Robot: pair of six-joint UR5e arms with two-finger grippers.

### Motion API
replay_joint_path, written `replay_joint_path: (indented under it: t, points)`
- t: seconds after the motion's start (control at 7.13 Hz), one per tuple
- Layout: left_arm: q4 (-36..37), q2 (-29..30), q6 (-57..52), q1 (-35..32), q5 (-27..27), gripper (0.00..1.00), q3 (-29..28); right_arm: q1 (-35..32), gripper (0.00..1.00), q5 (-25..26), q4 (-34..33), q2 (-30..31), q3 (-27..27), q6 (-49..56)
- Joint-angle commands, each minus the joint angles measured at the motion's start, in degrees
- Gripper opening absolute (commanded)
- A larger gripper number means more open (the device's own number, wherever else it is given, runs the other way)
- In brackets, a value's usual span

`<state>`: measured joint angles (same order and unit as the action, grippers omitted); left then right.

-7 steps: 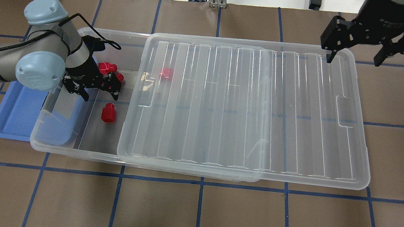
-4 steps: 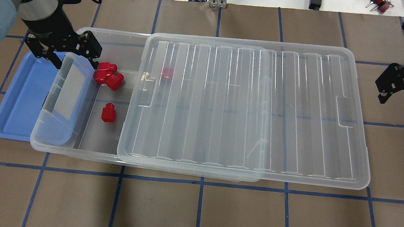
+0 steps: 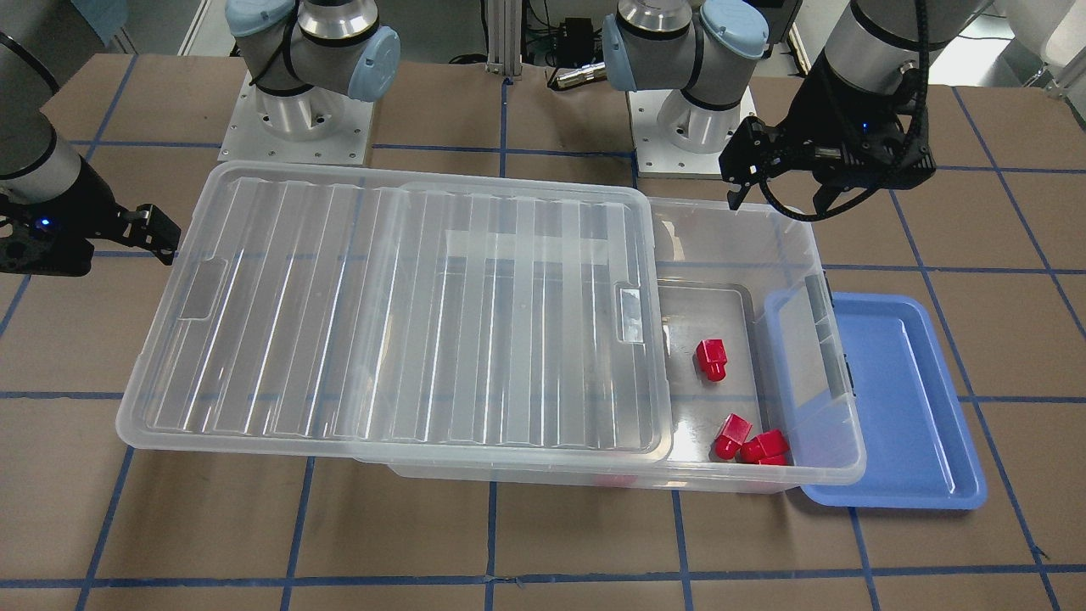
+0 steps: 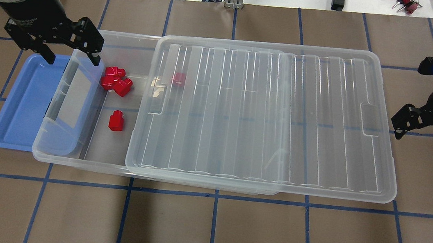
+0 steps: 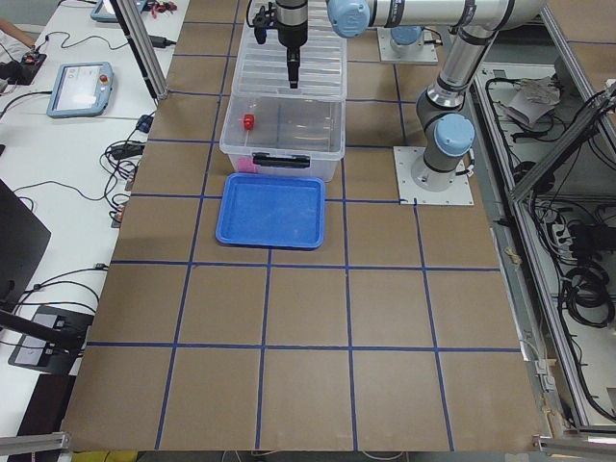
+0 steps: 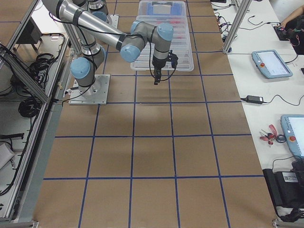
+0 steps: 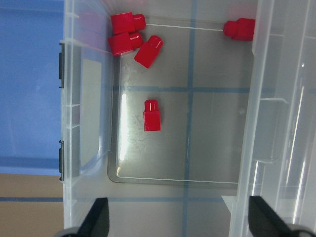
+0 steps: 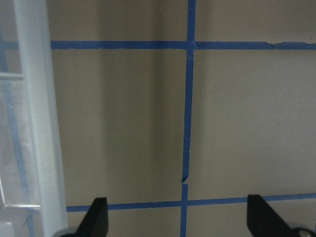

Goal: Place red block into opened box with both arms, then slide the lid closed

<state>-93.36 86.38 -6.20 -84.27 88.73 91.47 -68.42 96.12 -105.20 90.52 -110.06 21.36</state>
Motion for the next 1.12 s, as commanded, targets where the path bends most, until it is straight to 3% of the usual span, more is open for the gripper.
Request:
replay_joint_path:
  t: [0.0, 0.28, 0.98]
  points:
    - [-0.2, -0.3, 0.7, -0.7, -0.4, 1.00, 2.2, -0.7, 1.00, -4.3, -0.2, 0.6, -0.4, -1.0]
    - [0.5, -0.9, -0.2, -2.7, 0.4, 1.00, 3.2, -3.1, 1.00, -5.0, -0.4, 0.7, -0.8, -1.2]
    - [0.5, -1.1, -0.5, -2.4, 0.6, 1.00, 3.4, -16.2, 1.00, -5.0, -3.2, 0.1, -0.5, -15.5]
